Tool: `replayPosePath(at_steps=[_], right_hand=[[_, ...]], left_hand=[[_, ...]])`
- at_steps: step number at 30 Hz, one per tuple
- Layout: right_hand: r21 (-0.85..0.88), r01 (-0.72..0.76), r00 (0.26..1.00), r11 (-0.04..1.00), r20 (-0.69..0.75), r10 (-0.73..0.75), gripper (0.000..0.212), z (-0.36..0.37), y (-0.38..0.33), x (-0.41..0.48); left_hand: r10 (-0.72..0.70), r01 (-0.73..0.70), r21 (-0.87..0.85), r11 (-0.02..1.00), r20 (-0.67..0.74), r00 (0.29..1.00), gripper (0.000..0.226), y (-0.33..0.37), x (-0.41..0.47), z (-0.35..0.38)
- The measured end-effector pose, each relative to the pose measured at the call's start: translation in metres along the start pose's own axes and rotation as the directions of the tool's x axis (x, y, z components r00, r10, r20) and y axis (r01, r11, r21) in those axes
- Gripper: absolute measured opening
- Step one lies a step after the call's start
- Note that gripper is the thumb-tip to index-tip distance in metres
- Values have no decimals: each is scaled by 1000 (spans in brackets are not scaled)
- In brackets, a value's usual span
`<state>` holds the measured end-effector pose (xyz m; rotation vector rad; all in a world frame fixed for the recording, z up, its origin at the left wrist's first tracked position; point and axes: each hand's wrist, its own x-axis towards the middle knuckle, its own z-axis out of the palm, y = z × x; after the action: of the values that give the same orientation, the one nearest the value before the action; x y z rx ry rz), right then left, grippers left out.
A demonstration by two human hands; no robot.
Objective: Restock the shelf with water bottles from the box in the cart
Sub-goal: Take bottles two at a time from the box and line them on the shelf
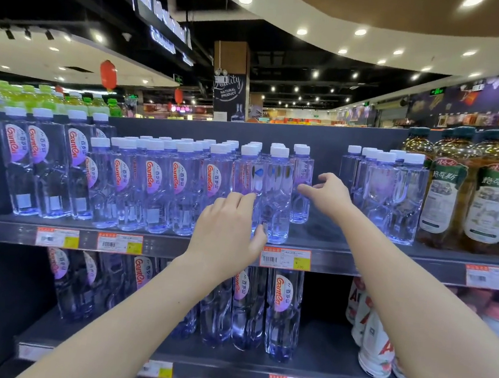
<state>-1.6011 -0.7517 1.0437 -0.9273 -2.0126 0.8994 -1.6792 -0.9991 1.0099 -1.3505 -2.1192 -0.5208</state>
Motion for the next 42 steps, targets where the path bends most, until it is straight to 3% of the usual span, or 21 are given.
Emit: replayPosePath(at_steps=[4, 13, 18, 22, 28, 33, 42], right_hand=[[-112, 16, 999, 994, -33, -20, 50, -6, 7, -20], [-480, 104, 992, 871, -18, -128, 62, -20, 0, -96], [-568, 154, 988, 808, 72, -137, 58, -12, -11, -150], [-578, 141, 987, 804, 144, -70, 56, 0, -11, -187], [-588, 184, 969, 788, 242, -46, 36, 23, -9, -241], [-563, 235, 924, 792, 382, -2, 54, 41, -17, -306], [-478, 311, 872, 821, 488, -46, 43, 98, -30, -388]], left_hand=[[18, -19, 19, 1000, 48, 999, 66, -2, -1, 0], [80, -79, -10, 997, 127, 989, 58, -6, -16, -3], [96, -91, -35, 995, 174, 980, 56, -9, -42, -5], [81, -75, -43, 996, 183, 980, 52, -15, -68, -12], [37, -41, 15, 999, 211, 977, 48, -20, -118, -34], [-37, 12, 91, 996, 272, 962, 44, -28, -184, -64], [-189, 130, 175, 976, 385, 903, 52, -81, -304, -107]])
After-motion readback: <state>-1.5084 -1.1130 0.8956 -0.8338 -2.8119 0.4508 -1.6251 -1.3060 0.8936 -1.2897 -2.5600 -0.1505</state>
